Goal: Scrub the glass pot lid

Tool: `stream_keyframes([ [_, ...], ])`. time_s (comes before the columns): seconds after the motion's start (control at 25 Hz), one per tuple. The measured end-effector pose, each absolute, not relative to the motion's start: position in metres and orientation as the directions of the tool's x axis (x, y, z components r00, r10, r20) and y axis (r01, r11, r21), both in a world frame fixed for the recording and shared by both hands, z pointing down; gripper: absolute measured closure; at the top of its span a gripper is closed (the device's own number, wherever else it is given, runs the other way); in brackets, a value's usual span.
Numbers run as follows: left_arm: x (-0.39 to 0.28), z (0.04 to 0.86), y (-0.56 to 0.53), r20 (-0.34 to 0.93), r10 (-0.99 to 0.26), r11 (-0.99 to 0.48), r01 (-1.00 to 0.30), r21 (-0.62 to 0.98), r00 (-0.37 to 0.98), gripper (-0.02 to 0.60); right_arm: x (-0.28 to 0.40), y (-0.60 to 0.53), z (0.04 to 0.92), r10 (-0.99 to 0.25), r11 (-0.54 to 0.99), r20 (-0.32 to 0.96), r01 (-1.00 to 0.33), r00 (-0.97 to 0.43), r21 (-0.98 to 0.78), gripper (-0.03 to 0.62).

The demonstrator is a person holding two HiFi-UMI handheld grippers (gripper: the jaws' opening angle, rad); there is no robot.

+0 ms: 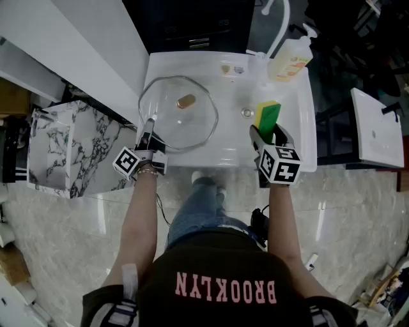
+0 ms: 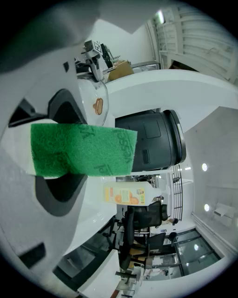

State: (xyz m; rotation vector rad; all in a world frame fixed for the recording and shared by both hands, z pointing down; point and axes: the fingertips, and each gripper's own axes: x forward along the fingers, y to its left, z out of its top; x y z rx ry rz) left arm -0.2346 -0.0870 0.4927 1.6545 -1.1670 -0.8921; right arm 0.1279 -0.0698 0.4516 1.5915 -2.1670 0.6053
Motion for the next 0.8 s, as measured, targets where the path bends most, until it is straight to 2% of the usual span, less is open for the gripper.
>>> stream_keyframes([
  [0.16, -0.200, 0.448, -0.099, -0.071, -0.951, -0.200, -0.425, 0.883, 0.300, 0.557, 0.105, -0.071, 0.446, -0.786, 0.316, 0.527, -0.943, -0.323, -0.106, 0.306],
  [0.32, -0.161, 0.429, -0.109, 0.009, -0.938, -0.187, -0.527, 0.829, 0.347, 0.560, 0.097, -0.072, 0.441, -0.795, 0.309, 0.520, -0.946, -0.311, -0.094, 0.306],
  [0.8, -0.150, 0.422, -0.109, 0.036, -0.932, -0.186, -0.561, 0.806, 0.361, 0.560, 0.097, -0.069, 0.435, -0.805, 0.288, 0.509, -0.951, -0.304, -0.113, 0.306],
])
